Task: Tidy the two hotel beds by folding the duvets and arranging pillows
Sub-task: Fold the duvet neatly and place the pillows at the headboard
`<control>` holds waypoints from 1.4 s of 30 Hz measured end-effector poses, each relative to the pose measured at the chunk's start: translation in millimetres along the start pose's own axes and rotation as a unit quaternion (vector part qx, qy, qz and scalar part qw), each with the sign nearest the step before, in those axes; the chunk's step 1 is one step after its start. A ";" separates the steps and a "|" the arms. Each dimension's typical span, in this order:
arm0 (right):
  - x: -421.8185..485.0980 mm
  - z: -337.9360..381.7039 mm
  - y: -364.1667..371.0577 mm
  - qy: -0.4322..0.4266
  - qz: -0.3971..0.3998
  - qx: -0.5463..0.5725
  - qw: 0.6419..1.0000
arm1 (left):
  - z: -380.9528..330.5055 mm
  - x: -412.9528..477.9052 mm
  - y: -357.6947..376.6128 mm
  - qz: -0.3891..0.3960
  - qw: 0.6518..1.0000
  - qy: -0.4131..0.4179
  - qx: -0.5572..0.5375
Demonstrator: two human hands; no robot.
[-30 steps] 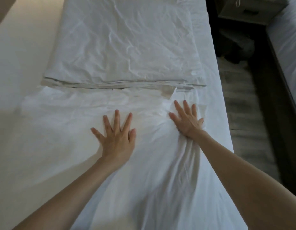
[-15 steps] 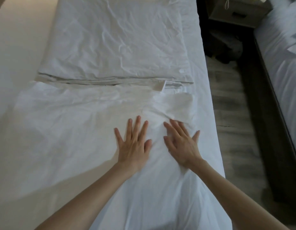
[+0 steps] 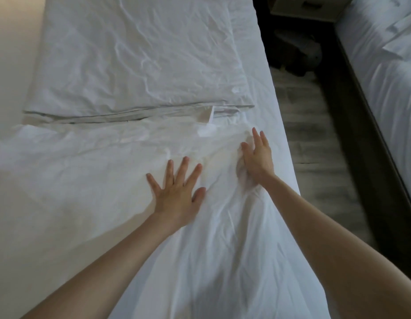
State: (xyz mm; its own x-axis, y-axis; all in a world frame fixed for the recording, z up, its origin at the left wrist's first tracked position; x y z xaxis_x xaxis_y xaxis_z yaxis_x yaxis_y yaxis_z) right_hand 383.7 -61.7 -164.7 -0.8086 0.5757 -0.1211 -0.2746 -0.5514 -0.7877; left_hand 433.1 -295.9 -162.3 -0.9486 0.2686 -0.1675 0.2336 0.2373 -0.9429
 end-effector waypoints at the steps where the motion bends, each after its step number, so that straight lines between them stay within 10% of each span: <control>1: 0.2 -5.8 -3.7 0.051 -0.035 0.036 0.997 | -3.5 -0.4 -3.2 -0.004 1.000 0.001 -0.001; 4: 8.3 -15.3 -13.3 0.185 -0.028 0.101 0.977 | -19.6 -5.2 -7.3 -0.030 0.998 0.047 0.004; 17: 52.1 42.2 -33.9 0.050 -0.187 0.047 0.980 | -26.5 3.1 3.1 -0.045 0.988 0.143 0.042; 23: 60.4 24.1 -13.7 0.158 -0.046 0.094 0.982 | -25.0 3.9 12.5 -0.048 0.988 0.137 0.055; 30: -59.8 44.2 -5.8 -0.187 -0.011 -0.024 0.982 | -22.3 14.9 18.6 -0.096 0.995 -0.014 -0.030; 42: -112.1 -35.8 -22.7 -0.150 0.115 -0.261 0.947 | -27.8 -2.0 4.5 0.054 0.998 0.002 -0.025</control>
State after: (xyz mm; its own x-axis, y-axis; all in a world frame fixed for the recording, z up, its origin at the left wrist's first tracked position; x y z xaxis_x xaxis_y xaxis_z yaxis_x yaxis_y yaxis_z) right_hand 499.2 -92.1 -154.9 -0.9489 0.2360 -0.2097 0.1571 -0.2232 -0.9620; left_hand 442.0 -269.4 -158.3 -0.9162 0.2990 -0.2669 0.3459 0.2531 -0.9035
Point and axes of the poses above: each hand's wrist, its own x-axis towards the middle knuckle, its own y-axis out of the palm, z = x × y, the point moved 2 cm from there along x, towards the middle knuckle, and after that the axes turned 15 degrees about -z, right-handed, at the moved point
